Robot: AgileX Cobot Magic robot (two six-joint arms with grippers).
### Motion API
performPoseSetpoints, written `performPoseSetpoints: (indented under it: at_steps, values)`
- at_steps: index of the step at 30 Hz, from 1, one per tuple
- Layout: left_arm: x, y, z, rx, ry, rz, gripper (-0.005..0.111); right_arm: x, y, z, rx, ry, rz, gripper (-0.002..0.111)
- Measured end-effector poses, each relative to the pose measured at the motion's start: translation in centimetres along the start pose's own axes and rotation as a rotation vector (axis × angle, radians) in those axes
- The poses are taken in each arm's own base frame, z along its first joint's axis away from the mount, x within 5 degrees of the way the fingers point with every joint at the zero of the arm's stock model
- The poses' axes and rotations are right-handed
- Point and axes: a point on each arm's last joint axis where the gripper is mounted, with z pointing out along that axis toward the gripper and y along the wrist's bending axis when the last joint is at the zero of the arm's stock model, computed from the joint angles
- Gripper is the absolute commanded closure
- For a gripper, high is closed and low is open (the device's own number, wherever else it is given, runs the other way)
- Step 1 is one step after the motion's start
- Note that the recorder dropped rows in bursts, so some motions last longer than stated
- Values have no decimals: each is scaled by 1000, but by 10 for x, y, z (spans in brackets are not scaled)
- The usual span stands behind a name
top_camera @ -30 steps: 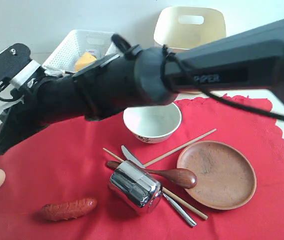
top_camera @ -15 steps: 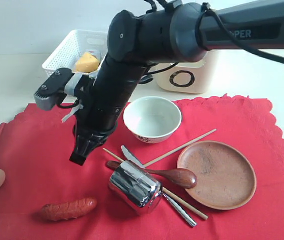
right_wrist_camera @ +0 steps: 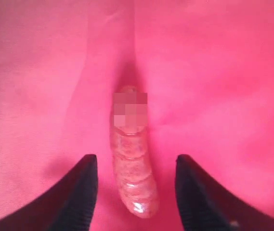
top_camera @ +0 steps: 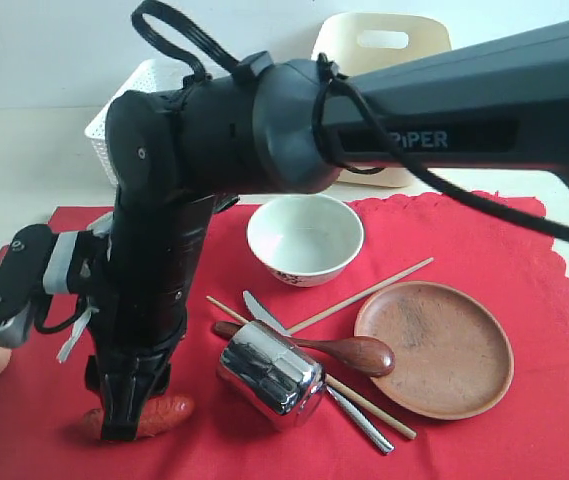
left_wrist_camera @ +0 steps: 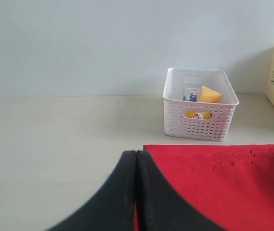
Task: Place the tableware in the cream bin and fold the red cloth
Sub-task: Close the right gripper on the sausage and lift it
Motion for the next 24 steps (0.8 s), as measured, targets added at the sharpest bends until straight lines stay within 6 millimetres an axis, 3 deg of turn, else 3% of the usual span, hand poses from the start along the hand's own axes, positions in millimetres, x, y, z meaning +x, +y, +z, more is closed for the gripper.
performPoseSetpoints:
  at_steps: [4, 7, 11, 20, 24]
  values:
    - [0, 0, 0, 0, 0, 0, 107, -2, 6, 11, -12, 31, -34, 58]
    - [0, 0, 0, 0, 0, 0, 107, 7, 0, 34, -25, 100, -43, 58]
    - [0, 0, 0, 0, 0, 0, 107, 13, -2, 51, -41, 139, -47, 60]
    - [0, 0, 0, 0, 0, 0, 107, 15, -4, 54, -34, 151, -66, 105]
    - [0, 0, 0, 0, 0, 0, 107, 15, -4, 54, -31, 149, -66, 108]
